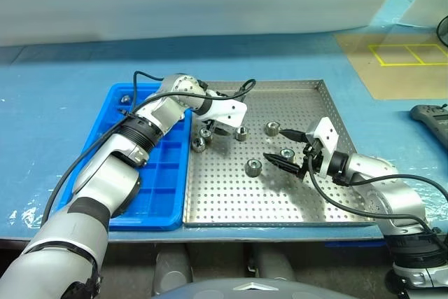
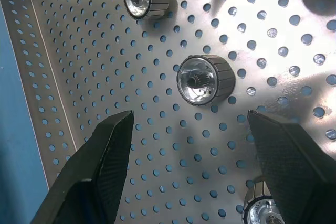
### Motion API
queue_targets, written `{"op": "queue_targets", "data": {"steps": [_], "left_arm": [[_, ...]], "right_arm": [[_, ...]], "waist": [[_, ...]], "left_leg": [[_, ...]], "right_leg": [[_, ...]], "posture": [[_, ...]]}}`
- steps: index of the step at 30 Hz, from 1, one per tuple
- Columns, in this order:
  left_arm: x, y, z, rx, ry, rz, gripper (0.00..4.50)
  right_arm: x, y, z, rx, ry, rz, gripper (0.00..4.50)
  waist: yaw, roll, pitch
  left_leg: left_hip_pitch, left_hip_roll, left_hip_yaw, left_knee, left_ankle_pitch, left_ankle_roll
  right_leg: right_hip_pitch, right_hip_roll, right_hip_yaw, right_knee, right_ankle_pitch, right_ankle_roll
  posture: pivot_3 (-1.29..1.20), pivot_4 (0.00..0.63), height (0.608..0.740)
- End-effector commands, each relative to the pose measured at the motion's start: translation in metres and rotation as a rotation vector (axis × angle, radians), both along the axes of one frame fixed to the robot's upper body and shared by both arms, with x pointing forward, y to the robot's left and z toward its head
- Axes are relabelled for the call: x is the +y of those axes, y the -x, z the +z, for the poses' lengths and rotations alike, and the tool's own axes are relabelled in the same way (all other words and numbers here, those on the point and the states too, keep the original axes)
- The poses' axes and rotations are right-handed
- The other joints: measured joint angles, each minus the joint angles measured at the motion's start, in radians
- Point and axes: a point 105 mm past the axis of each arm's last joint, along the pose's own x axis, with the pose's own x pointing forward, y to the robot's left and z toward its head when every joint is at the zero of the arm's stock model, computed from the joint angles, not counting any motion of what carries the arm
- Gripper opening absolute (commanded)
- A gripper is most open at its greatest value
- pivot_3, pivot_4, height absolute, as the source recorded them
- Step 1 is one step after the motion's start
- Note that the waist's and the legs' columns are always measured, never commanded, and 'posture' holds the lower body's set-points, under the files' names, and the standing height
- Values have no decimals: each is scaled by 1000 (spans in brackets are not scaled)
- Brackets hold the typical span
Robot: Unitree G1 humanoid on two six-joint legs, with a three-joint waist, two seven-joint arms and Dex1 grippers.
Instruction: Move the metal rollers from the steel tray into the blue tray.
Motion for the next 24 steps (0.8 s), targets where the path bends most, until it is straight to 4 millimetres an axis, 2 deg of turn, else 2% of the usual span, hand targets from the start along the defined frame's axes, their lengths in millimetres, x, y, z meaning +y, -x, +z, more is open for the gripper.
{"op": "queue_targets", "data": {"steps": [1, 4, 7, 11, 15, 24], "left_arm": [[-7, 2, 14, -4, 67, -11, 3645], [-8, 4, 11, 12, 63, -10, 3645], [-3, 4, 1, 35, 27, 1, 3645], [-7, 10, -13, 97, 52, 2, 3645], [-9, 32, -23, 171, 38, -109, 3645], [-22, 6, -28, 93, 122, 38, 3645]], "right_arm": [[3, -2, 9, -37, -6, 18, 4500], [4, -3, 9, -37, -8, 19, 4500], [5, -2, 8, -32, -10, 21, 4500], [4, -2, 8, -30, -10, 19, 4500], [3, -2, 9, -32, -10, 16, 4500], [2, -2, 8, -33, -7, 11, 4500]], "waist": [[1, 0, 0], [2, 0, 0], [-1, 0, 0], [0, 0, 0], [1, 0, 0], [1, 0, 0]], "left_leg": [[0, 0, 0, 0, 0, 0], [0, 0, 0, 0, 0, 0], [0, 0, 0, 0, 0, 0], [0, 0, 0, 0, 0, 0], [0, 0, 0, -1, 0, 0], [-1, 0, 0, 0, 0, 0]], "right_leg": [[0, 0, 0, 0, 0, 0], [0, 0, 0, 0, 0, 0], [0, 0, 0, 0, 0, 0], [0, 0, 0, 0, 0, 0], [0, 0, 0, -1, 0, 0], [0, 0, 0, -1, 0, 0]], "posture": [[-104, 150, 740], [-101, 150, 740], [-103, 150, 740], [-104, 150, 740], [-112, 150, 740], [-120, 150, 740]]}}
